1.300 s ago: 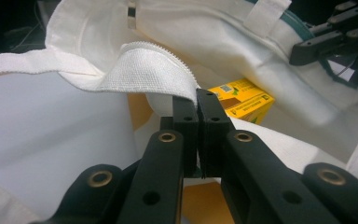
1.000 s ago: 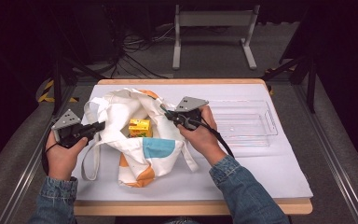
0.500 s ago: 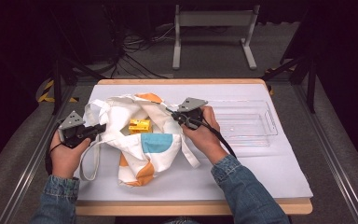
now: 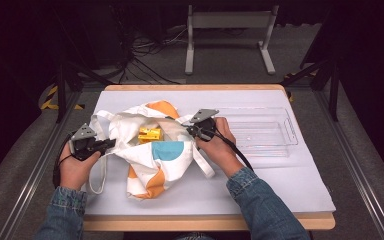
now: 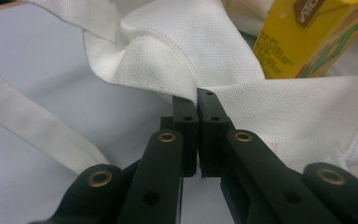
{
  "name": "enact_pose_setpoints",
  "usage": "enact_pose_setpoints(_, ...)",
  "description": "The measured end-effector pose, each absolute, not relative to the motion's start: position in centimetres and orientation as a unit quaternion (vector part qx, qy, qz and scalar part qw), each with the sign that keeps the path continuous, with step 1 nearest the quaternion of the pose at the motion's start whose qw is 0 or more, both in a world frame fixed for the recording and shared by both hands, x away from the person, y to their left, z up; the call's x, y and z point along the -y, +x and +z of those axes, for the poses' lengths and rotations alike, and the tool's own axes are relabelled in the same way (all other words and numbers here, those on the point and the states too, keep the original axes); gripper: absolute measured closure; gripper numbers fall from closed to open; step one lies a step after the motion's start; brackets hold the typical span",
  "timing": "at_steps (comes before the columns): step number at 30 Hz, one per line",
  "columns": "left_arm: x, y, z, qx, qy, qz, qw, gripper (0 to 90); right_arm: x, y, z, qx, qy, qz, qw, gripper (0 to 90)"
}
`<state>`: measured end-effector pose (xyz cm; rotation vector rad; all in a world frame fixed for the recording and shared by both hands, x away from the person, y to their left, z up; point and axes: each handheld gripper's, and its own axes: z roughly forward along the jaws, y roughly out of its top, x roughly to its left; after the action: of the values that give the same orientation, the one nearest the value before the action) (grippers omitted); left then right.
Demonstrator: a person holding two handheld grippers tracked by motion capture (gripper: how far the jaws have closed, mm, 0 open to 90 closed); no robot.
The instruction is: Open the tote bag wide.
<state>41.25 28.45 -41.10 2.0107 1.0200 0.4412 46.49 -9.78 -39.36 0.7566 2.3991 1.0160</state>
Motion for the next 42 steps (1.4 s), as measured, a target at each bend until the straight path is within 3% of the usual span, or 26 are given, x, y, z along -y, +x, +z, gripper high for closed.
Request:
enact_pose_setpoints(15,-28.6,41.7,-42.4,-0.424,0.803,0.148,0.391,86.6,9.5,46.6,-40.9,-0.872,0.302,0.339,0.182,85.7)
enact_pose_setpoints(21,-29.1,41.2,-41.3,-0.424,0.792,0.158,0.410,78.2,10.0,46.4,-40.3,-0.864,0.303,0.358,0.184,78.6)
enact_pose_setpoints(22,-29.4,40.9,-40.7,-0.428,0.782,0.167,0.422,66.9,10.4,46.1,-39.7,-0.855,0.304,0.375,0.191,72.9)
enact_pose_setpoints(26,-30.1,40.2,-39.3,-0.432,0.760,0.178,0.451,52.4,11.2,45.4,-38.4,-0.839,0.300,0.406,0.204,63.9)
enact_pose_setpoints(32,-30.8,38.8,-36.7,-0.419,0.734,0.194,0.498,48.0,12.3,44.1,-36.4,-0.821,0.292,0.439,0.220,62.8)
enact_pose_setpoints(42,-30.2,37.1,-34.3,-0.404,0.736,0.187,0.511,46.0,10.9,40.8,-33.7,-0.815,0.231,0.495,0.193,65.5)
